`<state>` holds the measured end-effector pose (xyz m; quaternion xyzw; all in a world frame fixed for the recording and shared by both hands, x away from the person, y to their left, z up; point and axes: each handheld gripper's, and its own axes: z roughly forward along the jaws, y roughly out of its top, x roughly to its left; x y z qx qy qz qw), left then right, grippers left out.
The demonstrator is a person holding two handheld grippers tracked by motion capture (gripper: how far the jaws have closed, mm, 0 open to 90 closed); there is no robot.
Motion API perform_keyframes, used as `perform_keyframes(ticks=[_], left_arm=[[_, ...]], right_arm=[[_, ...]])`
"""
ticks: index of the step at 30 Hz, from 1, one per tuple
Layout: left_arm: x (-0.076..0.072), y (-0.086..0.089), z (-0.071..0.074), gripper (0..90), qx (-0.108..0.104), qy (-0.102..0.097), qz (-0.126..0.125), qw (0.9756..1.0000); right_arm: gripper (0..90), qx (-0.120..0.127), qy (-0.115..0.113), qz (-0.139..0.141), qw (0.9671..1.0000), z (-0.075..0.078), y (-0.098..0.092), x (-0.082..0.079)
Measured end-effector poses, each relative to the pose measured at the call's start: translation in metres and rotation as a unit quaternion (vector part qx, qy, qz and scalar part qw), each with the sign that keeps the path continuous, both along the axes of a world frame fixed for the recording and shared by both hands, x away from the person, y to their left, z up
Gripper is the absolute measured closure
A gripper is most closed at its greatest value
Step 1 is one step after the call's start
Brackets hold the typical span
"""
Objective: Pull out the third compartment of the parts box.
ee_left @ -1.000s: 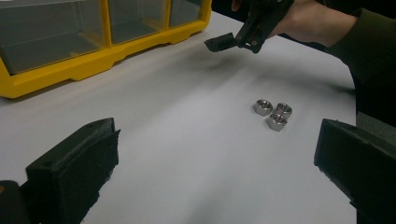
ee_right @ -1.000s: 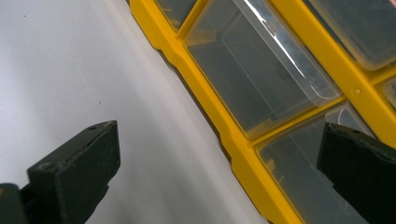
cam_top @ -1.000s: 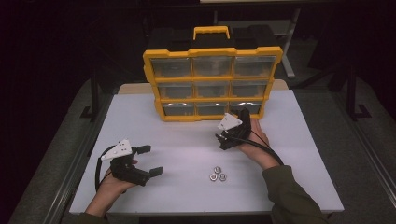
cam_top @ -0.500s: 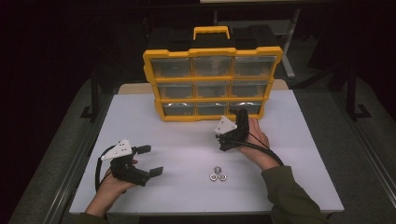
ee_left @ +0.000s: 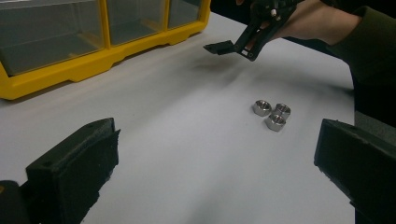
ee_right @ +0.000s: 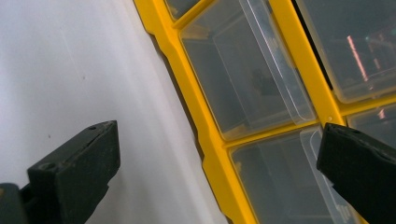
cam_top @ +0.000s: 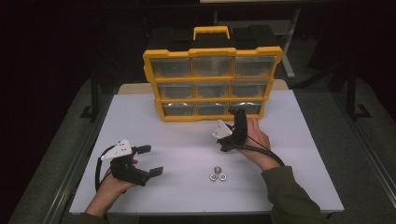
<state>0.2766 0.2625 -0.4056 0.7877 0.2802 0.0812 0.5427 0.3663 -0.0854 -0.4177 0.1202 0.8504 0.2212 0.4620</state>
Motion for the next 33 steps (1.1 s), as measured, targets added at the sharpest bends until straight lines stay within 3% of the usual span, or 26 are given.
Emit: perform_keyframes(ticks=[7,18,26,33], left_arm=[[0.000,0.000,0.000,0.0,0.000,0.000,0.000,1.0000],[0.000,0.001,0.000,0.0,-0.001,0.000,0.002,1.0000],[0.000,0.000,0.000,0.0,0.000,0.000,0.001,1.0000],[0.000,0.000,0.000,0.0,-0.001,0.001,0.000,1.0000]], right_arm=[[0.0,-0.036,-0.025,0.007,0.9990,-0.001,0.003,-0.003],[0.0,-0.100,-0.061,0.010,0.9931,-0.005,0.008,-0.006],[0.0,-0.148,-0.081,0.015,0.9855,-0.010,0.008,-0.006],[0.0,-0.199,-0.110,0.021,0.9737,-0.016,0.010,-0.007]])
